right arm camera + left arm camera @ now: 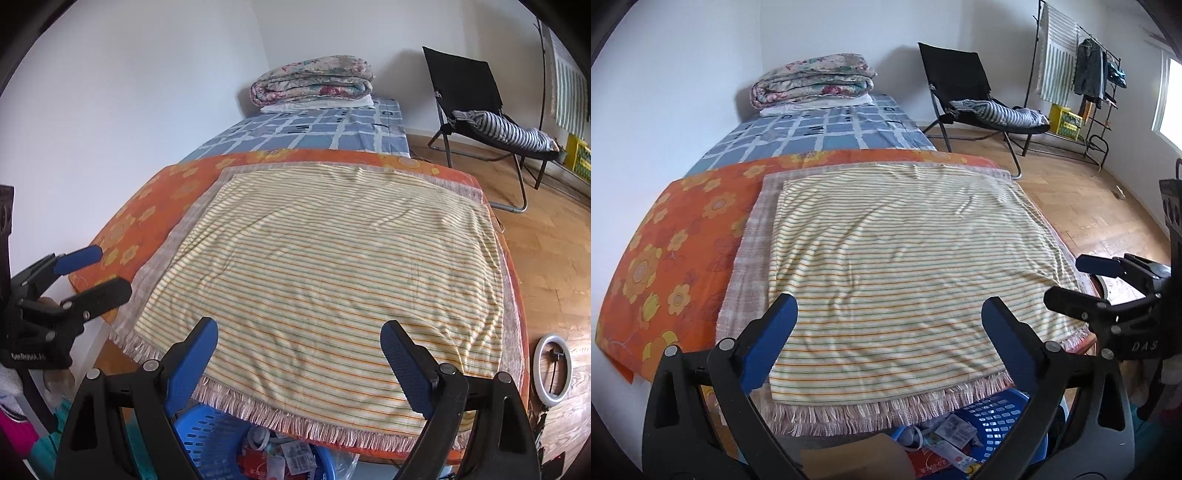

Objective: Collect trash

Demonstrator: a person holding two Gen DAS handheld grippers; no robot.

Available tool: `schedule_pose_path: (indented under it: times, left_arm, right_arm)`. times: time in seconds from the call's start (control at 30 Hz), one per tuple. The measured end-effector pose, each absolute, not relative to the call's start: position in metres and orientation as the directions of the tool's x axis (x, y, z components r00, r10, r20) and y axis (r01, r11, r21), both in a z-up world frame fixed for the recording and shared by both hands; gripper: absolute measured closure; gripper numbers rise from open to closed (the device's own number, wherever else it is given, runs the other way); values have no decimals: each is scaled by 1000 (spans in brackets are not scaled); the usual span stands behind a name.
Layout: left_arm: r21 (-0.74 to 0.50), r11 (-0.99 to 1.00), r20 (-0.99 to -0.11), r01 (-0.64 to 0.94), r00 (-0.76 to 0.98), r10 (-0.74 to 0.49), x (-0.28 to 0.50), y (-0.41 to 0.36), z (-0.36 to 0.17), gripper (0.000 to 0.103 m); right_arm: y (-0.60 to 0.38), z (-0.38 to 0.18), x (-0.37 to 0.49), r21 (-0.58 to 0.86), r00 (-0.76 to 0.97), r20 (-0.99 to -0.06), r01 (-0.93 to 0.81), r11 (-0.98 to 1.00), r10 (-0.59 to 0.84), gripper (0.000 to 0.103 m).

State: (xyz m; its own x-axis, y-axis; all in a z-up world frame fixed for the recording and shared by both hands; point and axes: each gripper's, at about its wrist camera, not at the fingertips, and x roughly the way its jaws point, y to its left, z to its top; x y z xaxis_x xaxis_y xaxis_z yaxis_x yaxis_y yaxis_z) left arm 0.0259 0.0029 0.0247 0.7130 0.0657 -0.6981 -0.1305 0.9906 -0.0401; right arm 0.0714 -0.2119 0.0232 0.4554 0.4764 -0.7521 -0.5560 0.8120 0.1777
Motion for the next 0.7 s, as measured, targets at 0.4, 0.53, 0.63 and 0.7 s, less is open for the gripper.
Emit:
schedule_pose_path:
  times: [0.4,0.53,0.63,0.7]
  left_arm:
    - [-46,990,-698,-135,713,65,24,8,24,1]
    - [-42,990,-700,-135,711,67,23,8,22,1]
    - [-39,990,-698,-136,712,70,21,6,21,1]
    - [-41,990,-698,-138,713,71,21,6,21,1]
  right_arm:
    - [-212,20,70,181,452,-758,-547,817,470,11]
    - [-212,18,70,180,446,-764,-547,817,467,11]
    - [-213,17,71,182,444,-765,-546,818,467,11]
    - [-213,17,70,180,447,-764,-546,818,466,11]
